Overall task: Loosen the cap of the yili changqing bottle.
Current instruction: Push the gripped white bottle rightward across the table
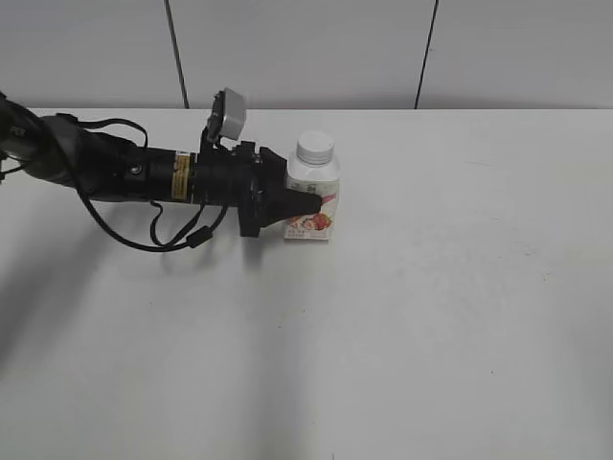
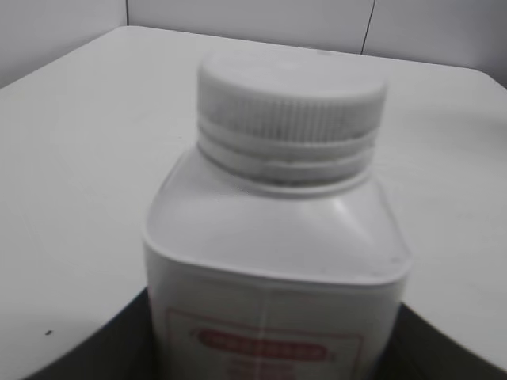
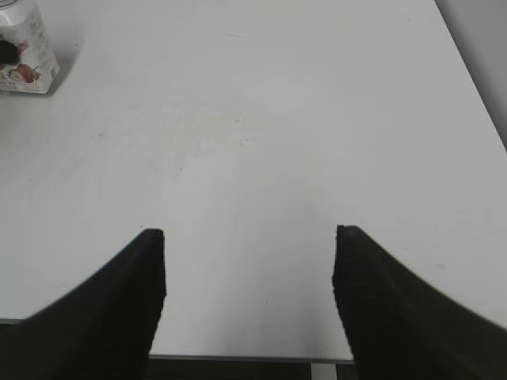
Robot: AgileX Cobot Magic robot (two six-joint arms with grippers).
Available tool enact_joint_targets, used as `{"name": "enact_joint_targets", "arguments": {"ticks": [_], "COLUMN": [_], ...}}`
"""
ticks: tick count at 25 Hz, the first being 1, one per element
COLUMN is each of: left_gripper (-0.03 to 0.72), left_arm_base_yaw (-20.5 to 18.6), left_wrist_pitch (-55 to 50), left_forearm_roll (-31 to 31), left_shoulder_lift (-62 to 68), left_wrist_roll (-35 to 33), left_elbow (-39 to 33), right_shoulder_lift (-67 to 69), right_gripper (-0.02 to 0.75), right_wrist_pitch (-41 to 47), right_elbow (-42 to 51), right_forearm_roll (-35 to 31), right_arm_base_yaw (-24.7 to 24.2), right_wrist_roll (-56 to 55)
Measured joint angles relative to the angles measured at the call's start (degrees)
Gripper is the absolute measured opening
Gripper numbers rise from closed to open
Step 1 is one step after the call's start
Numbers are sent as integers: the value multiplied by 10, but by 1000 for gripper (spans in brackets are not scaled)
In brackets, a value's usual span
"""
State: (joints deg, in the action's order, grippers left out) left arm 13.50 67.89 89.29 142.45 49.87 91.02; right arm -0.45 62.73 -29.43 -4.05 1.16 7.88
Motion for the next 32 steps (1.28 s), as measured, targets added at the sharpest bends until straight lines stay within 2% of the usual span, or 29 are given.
{"name": "enact_joint_targets", "arguments": {"ticks": [8,14,22,32], "left_gripper": [370,370,366,365], "left_arm_base_yaw": [2,21,54,55], "left_wrist_pitch": [-2,-3,-6,5], "left_forearm_roll": [-110,-138,-151,-156], "left_shoulder_lift": [-99,-125,-125,-107], "left_wrist_roll": [-149,-210,-256,-263], "left_elbow": [-211,-300,-326,-329], "right_shoulder_lift": [0,0,0,0], "right_gripper": [527,527,527,527], "right_wrist_pitch": [0,0,0,0], "right_elbow": [0,0,0,0], "right_forearm_roll": [0,0,0,0], "right_arm_base_yaw": [0,0,0,0], "right_wrist_roll": [0,0,0,0]}}
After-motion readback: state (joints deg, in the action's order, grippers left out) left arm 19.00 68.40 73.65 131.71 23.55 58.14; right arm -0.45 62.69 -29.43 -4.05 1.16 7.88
